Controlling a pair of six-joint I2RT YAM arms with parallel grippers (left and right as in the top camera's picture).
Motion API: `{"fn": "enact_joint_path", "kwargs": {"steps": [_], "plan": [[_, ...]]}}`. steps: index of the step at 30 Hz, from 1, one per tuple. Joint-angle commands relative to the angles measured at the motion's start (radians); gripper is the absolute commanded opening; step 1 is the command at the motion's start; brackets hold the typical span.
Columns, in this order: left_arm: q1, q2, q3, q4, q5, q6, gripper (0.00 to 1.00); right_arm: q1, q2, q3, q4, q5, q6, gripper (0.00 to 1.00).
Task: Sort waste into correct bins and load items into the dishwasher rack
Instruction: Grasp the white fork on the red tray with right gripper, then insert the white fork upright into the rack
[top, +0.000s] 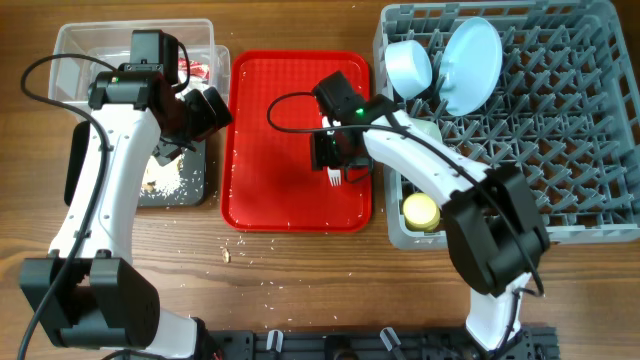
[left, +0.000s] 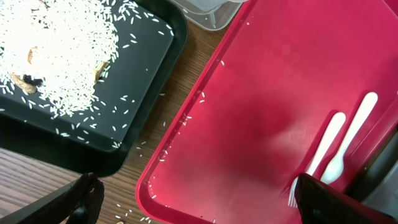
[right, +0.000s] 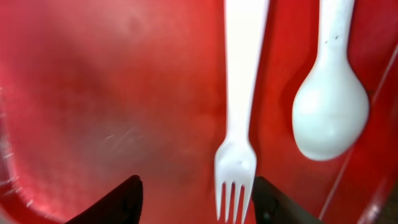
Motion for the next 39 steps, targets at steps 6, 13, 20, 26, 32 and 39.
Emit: {"fn": "enact_joint_path", "kwargs": {"steps": [6, 13, 20, 26, 32, 39], "plan": [[0.003, -0.003, 0.011, 0.000, -0.010, 0.002, 1.00, -0.007, 0.059, 0.002, 0.072, 0.050, 0.094, 0.48], [0.003, -0.003, 0.011, 0.000, -0.010, 0.002, 1.00, -0.007, 0.069, 0.002, 0.092, 0.154, 0.092, 0.48], [0.003, -0.003, 0.011, 0.000, -0.010, 0.002, 1.00, -0.006, 0.131, 0.002, 0.119, 0.126, 0.069, 0.39], [0.003, -0.003, 0.011, 0.000, -0.010, 0.002, 1.00, -0.003, 0.139, 0.002, 0.117, 0.095, 0.082, 0.04], [0.003, -0.003, 0.011, 0.000, -0.010, 0.002, 1.00, -0.005, 0.115, 0.055, 0.069, 0.047, 0.008, 0.04], [0.003, -0.003, 0.011, 0.000, -0.010, 0.002, 1.00, -0.010, -0.093, 0.092, 0.029, 0.048, -0.121, 0.04]]}}
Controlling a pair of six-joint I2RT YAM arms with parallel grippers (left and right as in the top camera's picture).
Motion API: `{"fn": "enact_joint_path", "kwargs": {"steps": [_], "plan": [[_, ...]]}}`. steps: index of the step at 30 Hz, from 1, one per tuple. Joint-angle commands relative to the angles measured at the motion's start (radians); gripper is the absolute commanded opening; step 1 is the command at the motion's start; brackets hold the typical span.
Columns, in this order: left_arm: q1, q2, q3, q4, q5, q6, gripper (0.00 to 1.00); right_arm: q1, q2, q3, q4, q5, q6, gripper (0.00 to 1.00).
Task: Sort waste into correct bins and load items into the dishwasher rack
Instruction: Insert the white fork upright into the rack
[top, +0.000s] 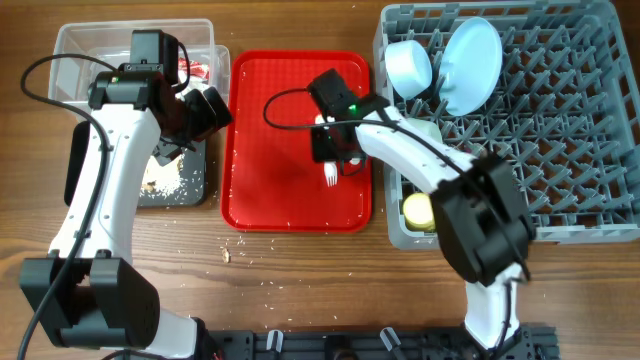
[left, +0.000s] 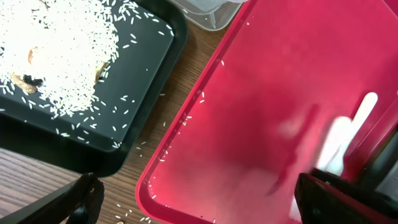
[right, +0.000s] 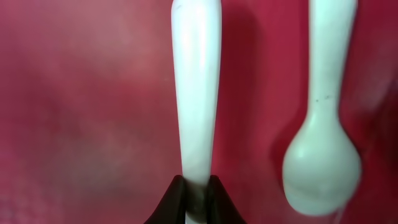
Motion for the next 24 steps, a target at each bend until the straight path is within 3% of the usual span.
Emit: {"fn": "enact_joint_path", "kwargs": {"steps": [1, 6, 8, 13, 15, 22, 24], "plan": [[0.003, -0.003, 0.011, 0.000, -0.010, 0.002, 1.00, -0.014, -0.180, 0.039, -0.019, -0.014, -0.063, 0.04], [0.003, -0.003, 0.011, 0.000, -0.010, 0.002, 1.00, -0.117, -0.428, 0.039, -0.197, 0.020, -0.082, 0.04], [0.002, -0.003, 0.011, 0.000, -0.010, 0.002, 1.00, -0.214, -0.544, 0.039, -0.351, 0.113, -0.082, 0.04], [0.003, -0.003, 0.011, 0.000, -0.010, 0.002, 1.00, -0.412, -0.616, 0.007, -0.626, 0.283, -0.084, 0.04], [0.003, -0.003, 0.011, 0.000, -0.010, 0.002, 1.00, -0.456, -0.608, -0.055, -0.612, 0.294, -0.133, 0.04], [0.003, -0.003, 0.011, 0.000, -0.010, 0.002, 1.00, -0.478, -0.518, -0.346, -0.268, 0.293, -0.349, 0.05], [0.003, -0.003, 0.011, 0.000, -0.010, 0.002, 1.00, -0.478, -0.472, -0.365, -0.246, 0.294, -0.352, 0.09]]}}
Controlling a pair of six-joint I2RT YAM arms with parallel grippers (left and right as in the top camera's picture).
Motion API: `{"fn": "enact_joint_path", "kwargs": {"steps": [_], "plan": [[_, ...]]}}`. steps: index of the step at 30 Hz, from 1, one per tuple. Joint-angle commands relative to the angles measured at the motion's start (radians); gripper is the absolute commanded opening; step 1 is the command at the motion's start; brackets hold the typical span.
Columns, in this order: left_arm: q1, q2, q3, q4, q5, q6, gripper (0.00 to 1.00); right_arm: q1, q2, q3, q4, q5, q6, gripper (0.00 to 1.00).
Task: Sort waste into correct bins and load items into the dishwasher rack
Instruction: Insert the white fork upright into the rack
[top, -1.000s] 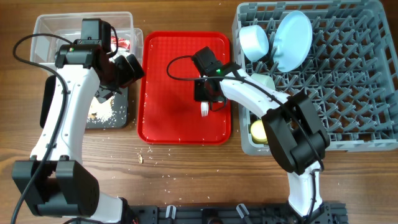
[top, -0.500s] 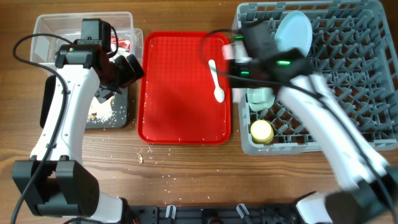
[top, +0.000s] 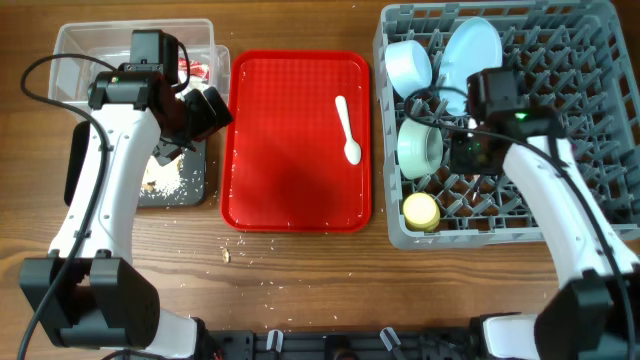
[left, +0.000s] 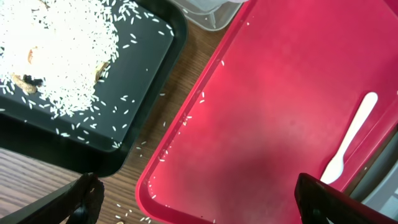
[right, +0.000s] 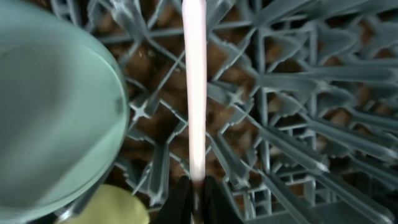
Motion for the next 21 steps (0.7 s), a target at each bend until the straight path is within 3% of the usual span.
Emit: {"fn": "enact_joint_path", "kwargs": {"steps": [1, 5, 8, 13, 16, 21], "plan": [[0.003, -0.003, 0.011, 0.000, -0.010, 0.002, 1.00, -0.002, 0.060, -0.020, 0.013, 0.021, -0.056, 0.14], [0.003, -0.003, 0.011, 0.000, -0.010, 0.002, 1.00, -0.002, 0.066, -0.006, 0.001, -0.034, -0.027, 0.34], [0.003, -0.003, 0.011, 0.000, -0.010, 0.002, 1.00, -0.002, 0.056, 0.088, -0.076, -0.178, -0.050, 0.38], [0.003, -0.003, 0.011, 0.000, -0.010, 0.002, 1.00, 0.006, 0.022, 0.404, -0.249, -0.336, -0.050, 0.38], [0.003, -0.003, 0.011, 0.000, -0.010, 0.002, 1.00, 0.054, 0.017, 0.517, -0.236, -0.333, -0.017, 0.43], [0.003, -0.003, 0.011, 0.000, -0.010, 0.002, 1.00, 0.214, 0.108, 0.518, -0.090, -0.348, 0.101, 0.47]]}}
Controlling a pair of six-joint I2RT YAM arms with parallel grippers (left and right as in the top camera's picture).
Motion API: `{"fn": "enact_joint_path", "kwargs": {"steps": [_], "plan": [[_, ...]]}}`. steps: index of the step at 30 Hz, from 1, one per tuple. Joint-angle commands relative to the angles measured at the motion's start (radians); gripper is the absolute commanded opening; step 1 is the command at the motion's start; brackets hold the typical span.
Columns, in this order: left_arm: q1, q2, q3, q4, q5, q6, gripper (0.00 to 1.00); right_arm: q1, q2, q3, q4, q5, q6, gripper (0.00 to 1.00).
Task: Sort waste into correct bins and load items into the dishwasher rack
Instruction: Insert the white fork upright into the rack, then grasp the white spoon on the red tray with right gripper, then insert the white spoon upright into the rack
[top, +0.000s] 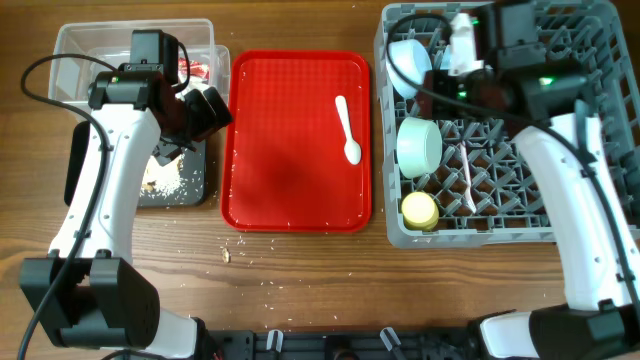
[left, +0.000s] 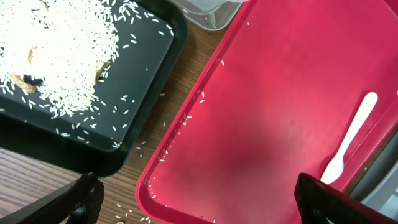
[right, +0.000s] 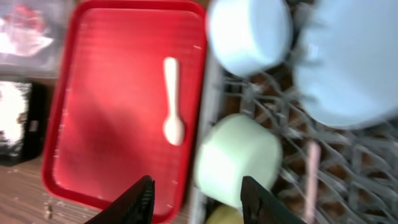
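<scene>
A white plastic fork (top: 466, 180) lies in the grey dishwasher rack (top: 590, 120), just right of a green cup (top: 420, 145). A white spoon (top: 347, 130) lies alone on the red tray (top: 290, 150). My right gripper (top: 455, 60) hangs open and empty high over the rack's back left corner. Its wrist view looks down on the spoon (right: 173, 99), the green cup (right: 239, 158) and the fork (right: 311, 174). Between the black tray and the red tray, my left gripper (top: 205, 110) is open and holds nothing; its view shows the spoon (left: 351, 134).
The rack also holds a light blue bowl (top: 408, 62), a blue plate (top: 475, 70) and a yellow cup (top: 420, 210). A black tray with rice (top: 180, 175) and a clear bin (top: 90, 45) holding a red wrapper stand at the left. Rice grains lie on the wood.
My right gripper was shut on the fork low over the rack. The fork now lies in the rack, and the gripper is open, higher, at the rack's back left. The left arm is unmoved.
My right gripper stood open around the fork on the red tray, beside the spoon. Then it was shut on the fork's handle. Later it held the fork over the rack near the green cup. Now the fork rests in the rack and the gripper is open.
</scene>
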Motion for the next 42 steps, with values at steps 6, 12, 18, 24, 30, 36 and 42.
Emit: {"fn": "enact_joint_path", "kwargs": {"steps": [6, 12, 18, 24, 30, 36, 42], "plan": [[0.003, -0.003, 0.011, 0.000, -0.010, 0.002, 1.00, 0.220, 0.361, 0.011, 0.130, -0.021, 0.161, 0.50], [0.003, -0.003, 0.011, 0.000, -0.010, 0.002, 1.00, 0.232, 0.581, 0.010, 0.119, -0.019, 0.161, 0.59], [0.003, -0.003, 0.011, 0.000, -0.010, 0.002, 1.00, 0.232, 0.643, 0.010, 0.139, 0.016, 0.206, 0.59], [0.003, -0.003, 0.011, 0.000, -0.010, 0.002, 1.00, 0.232, 0.644, 0.009, 0.159, 0.031, 0.216, 0.59], [0.003, -0.003, 0.011, 0.000, -0.010, 0.002, 1.00, 0.232, 0.672, 0.004, 0.182, 0.029, 0.241, 0.34], [0.003, -0.003, 0.011, 0.000, -0.010, 0.002, 1.00, 0.232, 0.679, 0.004, 0.188, 0.021, 0.245, 0.15], [0.003, -0.003, 0.011, 0.000, -0.010, 0.002, 1.00, 0.232, 0.666, 0.020, 0.185, -0.047, 0.201, 0.05]]}}
